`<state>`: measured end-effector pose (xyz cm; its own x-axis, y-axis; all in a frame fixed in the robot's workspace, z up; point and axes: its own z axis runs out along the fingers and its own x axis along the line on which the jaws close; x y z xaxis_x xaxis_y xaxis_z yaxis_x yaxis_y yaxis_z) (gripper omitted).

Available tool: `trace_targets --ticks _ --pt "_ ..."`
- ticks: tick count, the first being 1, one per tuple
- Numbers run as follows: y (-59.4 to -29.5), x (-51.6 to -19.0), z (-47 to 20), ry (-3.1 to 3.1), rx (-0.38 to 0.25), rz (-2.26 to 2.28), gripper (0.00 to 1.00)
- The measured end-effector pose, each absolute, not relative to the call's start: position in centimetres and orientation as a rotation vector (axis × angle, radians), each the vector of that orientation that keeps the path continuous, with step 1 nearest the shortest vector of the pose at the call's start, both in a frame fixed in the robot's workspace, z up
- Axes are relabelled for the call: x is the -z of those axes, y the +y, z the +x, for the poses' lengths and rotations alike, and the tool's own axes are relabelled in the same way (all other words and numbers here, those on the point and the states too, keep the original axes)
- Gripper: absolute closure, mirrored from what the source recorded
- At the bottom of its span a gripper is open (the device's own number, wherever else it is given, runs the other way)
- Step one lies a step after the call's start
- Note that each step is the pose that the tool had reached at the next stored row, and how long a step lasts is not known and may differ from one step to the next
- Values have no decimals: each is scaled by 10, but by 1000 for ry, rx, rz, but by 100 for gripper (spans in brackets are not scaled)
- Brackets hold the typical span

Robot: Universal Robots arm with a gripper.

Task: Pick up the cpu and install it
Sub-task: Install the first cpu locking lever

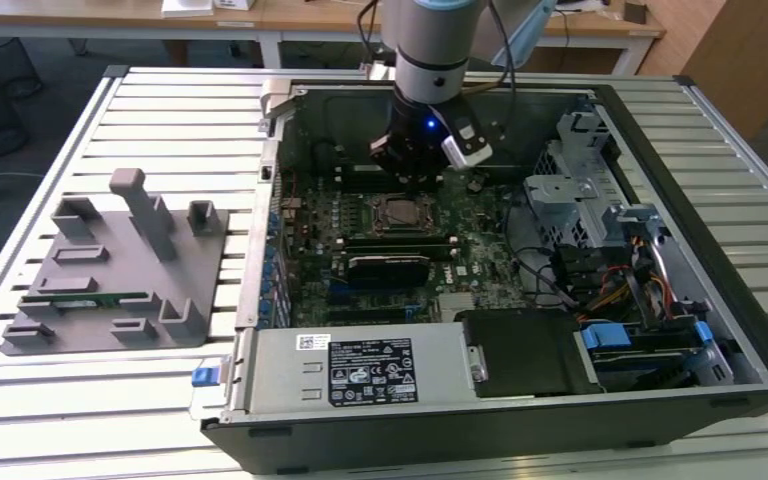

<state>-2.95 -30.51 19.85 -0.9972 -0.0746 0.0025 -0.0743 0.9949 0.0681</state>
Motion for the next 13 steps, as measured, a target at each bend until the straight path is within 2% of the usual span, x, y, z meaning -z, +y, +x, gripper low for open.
trace_targets --ticks 13 --pt "-306 -202 -28 -3126 105 116 89"
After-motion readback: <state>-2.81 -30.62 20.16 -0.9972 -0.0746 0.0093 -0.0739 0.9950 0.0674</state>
